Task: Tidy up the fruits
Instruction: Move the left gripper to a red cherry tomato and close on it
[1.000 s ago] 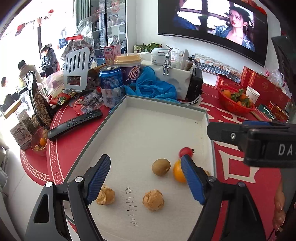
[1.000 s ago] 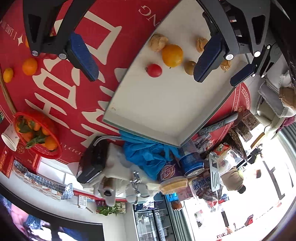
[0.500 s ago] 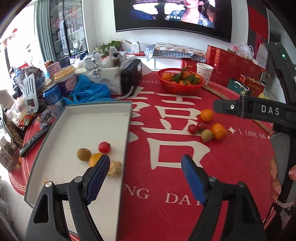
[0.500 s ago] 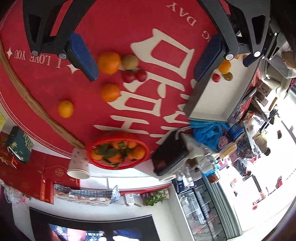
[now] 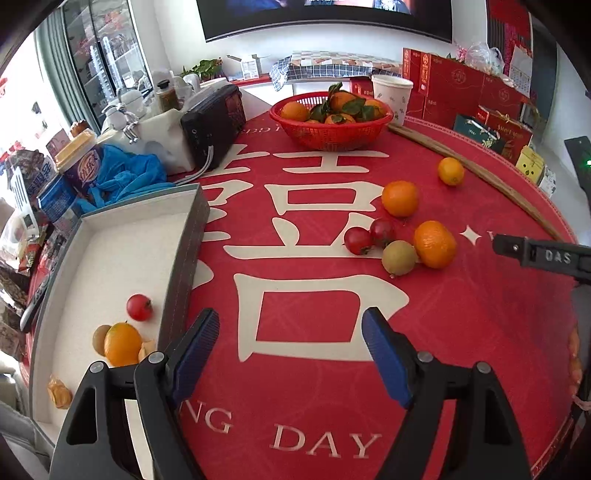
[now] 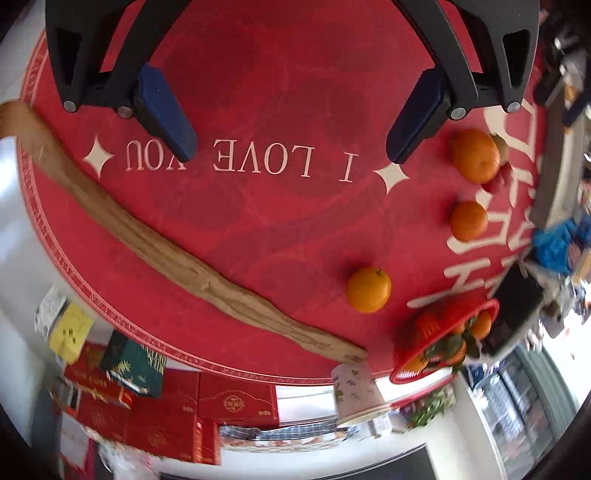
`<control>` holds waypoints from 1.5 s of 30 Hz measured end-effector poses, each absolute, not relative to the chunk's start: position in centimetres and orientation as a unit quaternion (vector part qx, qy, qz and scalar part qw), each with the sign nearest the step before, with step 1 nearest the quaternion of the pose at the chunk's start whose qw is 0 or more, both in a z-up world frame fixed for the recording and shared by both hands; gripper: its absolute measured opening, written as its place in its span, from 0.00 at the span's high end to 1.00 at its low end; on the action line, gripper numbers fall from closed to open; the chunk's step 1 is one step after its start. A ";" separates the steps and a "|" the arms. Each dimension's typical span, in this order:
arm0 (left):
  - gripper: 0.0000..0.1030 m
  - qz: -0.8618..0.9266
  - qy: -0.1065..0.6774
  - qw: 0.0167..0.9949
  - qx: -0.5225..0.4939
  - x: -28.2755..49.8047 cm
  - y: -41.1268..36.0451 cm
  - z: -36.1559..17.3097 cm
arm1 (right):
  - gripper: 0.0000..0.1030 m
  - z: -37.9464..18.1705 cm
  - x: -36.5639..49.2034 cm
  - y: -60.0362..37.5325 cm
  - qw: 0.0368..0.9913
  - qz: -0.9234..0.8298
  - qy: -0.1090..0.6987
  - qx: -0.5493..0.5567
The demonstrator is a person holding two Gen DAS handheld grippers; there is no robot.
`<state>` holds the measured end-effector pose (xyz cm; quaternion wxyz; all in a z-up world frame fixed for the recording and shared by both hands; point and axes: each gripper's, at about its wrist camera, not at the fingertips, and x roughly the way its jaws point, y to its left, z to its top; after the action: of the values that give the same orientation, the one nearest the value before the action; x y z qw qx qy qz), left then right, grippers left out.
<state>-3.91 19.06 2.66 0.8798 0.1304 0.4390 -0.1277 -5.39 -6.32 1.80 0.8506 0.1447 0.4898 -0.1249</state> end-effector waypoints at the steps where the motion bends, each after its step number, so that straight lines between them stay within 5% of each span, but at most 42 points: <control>1: 0.20 -0.127 0.440 0.879 0.134 -3.6 18.8 2.4 | 0.00 1.7 -5.3 -6.1 0.848 -0.121 0.497 0.138; 21: 0.21 -0.163 0.420 0.880 0.150 1.1 14.9 0.5 | 0.00 1.2 -5.3 -3.8 0.848 -0.117 0.511 0.082; 24: 0.33 -0.180 0.427 0.876 0.131 1.5 14.7 0.6 | 0.00 1.2 -5.3 -3.8 0.848 -0.117 0.511 0.082; 26: 0.53 -0.195 0.434 0.872 0.114 1.6 14.6 0.6 | 0.00 1.2 -5.3 -3.8 0.848 -0.117 0.511 0.082; 30: 0.77 -0.211 0.434 0.868 0.114 1.0 13.9 0.8 | 0.00 1.3 -5.3 -3.9 0.848 -0.117 0.510 0.082; 45: 0.77 -0.151 0.422 0.888 0.104 -5.3 19.0 0.5 | 0.00 1.3 -5.5 -3.9 0.852 -0.118 0.504 0.080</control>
<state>-5.27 18.98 0.52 0.8877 0.1044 0.4222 -0.1511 -5.52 -3.86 1.34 0.8518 0.0798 0.5040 -0.1184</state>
